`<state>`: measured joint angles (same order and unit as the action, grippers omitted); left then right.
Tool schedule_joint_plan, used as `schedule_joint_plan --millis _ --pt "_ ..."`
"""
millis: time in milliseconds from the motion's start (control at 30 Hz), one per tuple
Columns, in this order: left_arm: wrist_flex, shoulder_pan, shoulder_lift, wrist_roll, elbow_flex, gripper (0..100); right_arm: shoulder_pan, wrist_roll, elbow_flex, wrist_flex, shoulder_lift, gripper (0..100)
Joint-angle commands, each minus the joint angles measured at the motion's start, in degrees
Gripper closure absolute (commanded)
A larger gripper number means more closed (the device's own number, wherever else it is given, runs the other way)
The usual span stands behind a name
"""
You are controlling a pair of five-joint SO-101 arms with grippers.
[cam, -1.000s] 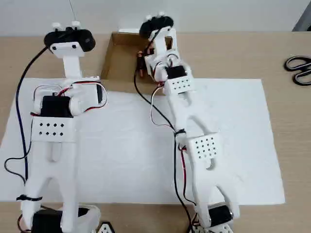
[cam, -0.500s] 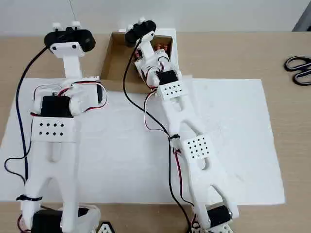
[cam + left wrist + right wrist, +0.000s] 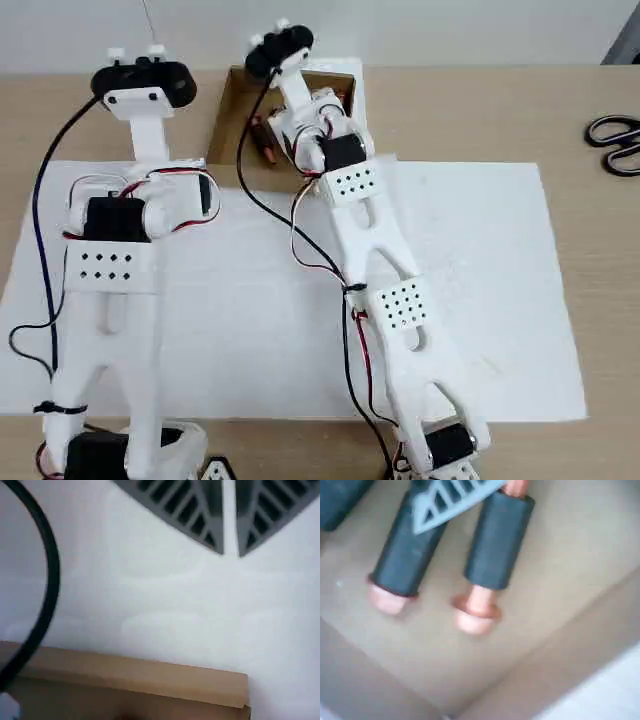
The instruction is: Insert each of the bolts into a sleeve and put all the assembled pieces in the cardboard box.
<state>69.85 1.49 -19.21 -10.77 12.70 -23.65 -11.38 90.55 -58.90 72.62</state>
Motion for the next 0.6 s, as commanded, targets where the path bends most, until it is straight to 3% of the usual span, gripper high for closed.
schedule_joint_plan --millis 0,367,567 --pt "0.70 0.09 -0.35 0.35 -2.51 99 0.31 -0.18 5.80 -6.55 -2.24 81.9" --pt "5.98 0.00 -0.44 0.35 -2.59 99 0.48 -0.09 5.80 -40.57 -18.59 81.9" --pt "6.15 -0.35 -0.44 0.35 -2.77 99 1.89 4.57 0.00 -41.36 -27.47 81.9"
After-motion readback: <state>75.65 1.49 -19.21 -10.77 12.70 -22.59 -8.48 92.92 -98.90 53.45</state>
